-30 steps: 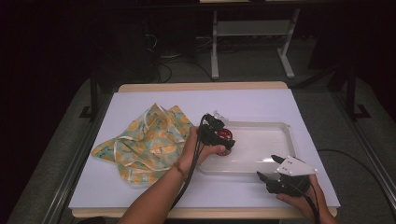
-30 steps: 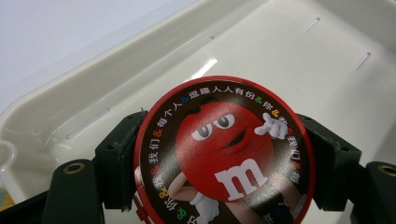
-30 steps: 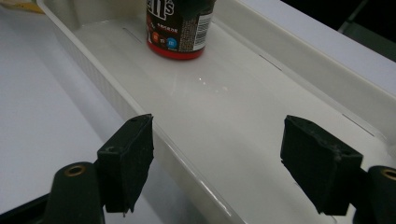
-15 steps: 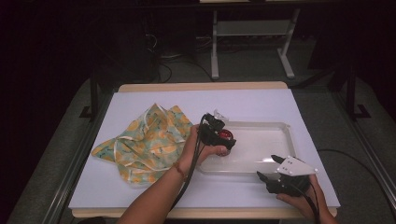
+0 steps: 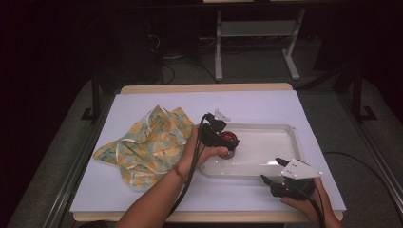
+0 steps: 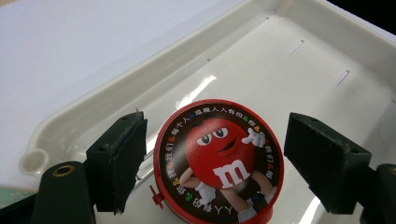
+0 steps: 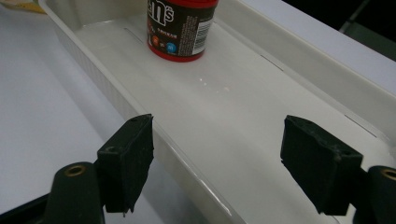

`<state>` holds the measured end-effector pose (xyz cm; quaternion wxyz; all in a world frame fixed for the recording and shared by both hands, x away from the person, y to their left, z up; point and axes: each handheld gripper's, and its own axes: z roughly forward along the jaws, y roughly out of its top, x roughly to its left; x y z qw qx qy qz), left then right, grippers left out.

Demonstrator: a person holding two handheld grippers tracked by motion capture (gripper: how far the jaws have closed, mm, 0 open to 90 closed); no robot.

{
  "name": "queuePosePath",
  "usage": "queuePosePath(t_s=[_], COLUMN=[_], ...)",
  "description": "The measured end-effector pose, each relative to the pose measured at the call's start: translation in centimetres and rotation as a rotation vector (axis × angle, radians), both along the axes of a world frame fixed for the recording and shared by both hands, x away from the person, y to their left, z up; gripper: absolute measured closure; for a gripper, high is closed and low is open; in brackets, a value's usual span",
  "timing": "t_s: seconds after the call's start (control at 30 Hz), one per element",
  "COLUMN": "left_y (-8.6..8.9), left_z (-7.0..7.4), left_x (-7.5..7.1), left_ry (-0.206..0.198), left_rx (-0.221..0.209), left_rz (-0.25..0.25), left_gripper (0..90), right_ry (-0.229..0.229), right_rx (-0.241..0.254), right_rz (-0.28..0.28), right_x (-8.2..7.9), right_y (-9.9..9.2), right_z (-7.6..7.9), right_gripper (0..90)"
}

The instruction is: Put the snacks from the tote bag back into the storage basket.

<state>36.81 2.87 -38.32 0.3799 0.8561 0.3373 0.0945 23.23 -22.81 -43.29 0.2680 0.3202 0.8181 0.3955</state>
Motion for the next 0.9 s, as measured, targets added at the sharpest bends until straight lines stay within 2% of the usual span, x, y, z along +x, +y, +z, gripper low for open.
queuePosePath(t_s=[0.43, 0.9], left_y=[1.7, 4.2], left_z=[1.2, 1.8], left_x=[-0.5, -1.1], left_ry=[-0.021, -0.038], left_rx=[0.002, 0.032], left_rz=[-0.012, -0.013], left_gripper=[20.9, 20.5], right_ry=[-0.005, -0.006], right_rx=[0.003, 0.004], right_rz=[-0.005, -0.009], right_x=[0.0, 0.0], right_y=[-0.1, 0.0], right_z=[0.1, 0.1], right_gripper=[24.9, 24.9])
